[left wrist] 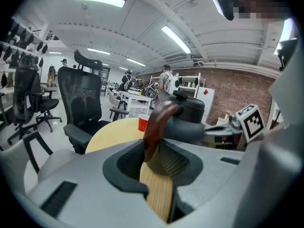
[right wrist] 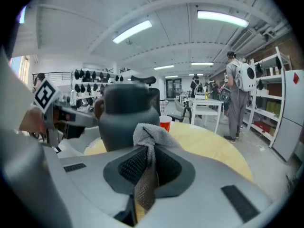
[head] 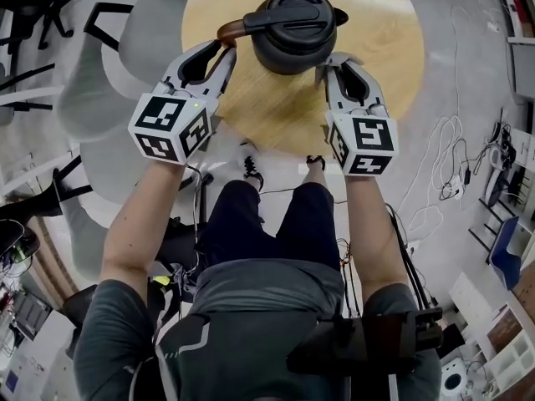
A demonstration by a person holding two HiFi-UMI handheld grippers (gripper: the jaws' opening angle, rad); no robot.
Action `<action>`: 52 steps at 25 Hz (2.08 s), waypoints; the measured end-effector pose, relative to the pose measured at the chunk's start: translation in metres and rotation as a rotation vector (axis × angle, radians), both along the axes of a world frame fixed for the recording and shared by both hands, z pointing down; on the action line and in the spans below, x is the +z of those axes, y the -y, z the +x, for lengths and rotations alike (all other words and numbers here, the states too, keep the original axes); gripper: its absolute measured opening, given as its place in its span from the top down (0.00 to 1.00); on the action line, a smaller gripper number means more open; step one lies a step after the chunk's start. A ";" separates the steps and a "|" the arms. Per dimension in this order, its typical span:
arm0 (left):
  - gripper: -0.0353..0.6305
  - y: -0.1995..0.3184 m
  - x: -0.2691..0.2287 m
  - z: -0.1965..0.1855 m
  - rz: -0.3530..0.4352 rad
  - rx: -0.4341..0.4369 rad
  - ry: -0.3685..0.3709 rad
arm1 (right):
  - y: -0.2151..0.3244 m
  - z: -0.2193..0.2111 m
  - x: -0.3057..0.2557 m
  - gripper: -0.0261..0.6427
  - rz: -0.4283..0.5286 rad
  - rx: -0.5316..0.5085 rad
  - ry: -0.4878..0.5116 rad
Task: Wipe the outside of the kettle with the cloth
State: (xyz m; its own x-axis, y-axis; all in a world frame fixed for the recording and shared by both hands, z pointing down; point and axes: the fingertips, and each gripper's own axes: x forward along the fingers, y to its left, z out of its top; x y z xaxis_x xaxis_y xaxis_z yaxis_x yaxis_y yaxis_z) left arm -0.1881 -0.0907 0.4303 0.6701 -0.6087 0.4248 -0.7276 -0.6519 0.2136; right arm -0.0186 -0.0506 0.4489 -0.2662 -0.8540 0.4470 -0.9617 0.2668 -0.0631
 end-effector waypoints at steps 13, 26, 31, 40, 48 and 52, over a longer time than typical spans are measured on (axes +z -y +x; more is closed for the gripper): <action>0.93 -0.023 -0.011 0.022 0.164 0.026 0.071 | 0.008 -0.011 -0.062 0.88 0.219 -0.165 0.108; 0.93 -0.038 0.027 0.042 0.156 -0.054 0.044 | -0.006 -0.022 0.071 0.88 0.012 -0.231 0.062; 0.93 -0.042 0.026 0.038 0.155 -0.074 0.033 | -0.005 -0.022 0.068 0.88 -0.001 -0.219 0.019; 0.93 -0.061 -0.015 0.038 0.157 -0.083 0.029 | -0.020 -0.039 -0.062 0.88 0.150 -0.161 0.076; 0.93 -0.060 -0.022 0.038 0.158 -0.102 0.006 | -0.011 -0.055 -0.072 0.88 0.194 -0.128 0.058; 0.93 -0.061 -0.004 0.036 0.145 -0.096 0.012 | -0.021 -0.056 -0.038 0.88 0.190 -0.106 0.050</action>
State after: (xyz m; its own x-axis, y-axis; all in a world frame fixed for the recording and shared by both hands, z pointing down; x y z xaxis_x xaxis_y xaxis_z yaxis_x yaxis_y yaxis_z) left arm -0.1516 -0.0300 0.4261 0.6016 -0.7249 0.3355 -0.7897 -0.6029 0.1136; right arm -0.0750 -0.0294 0.4105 -0.3771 -0.8876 0.2646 -0.9244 0.3782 -0.0488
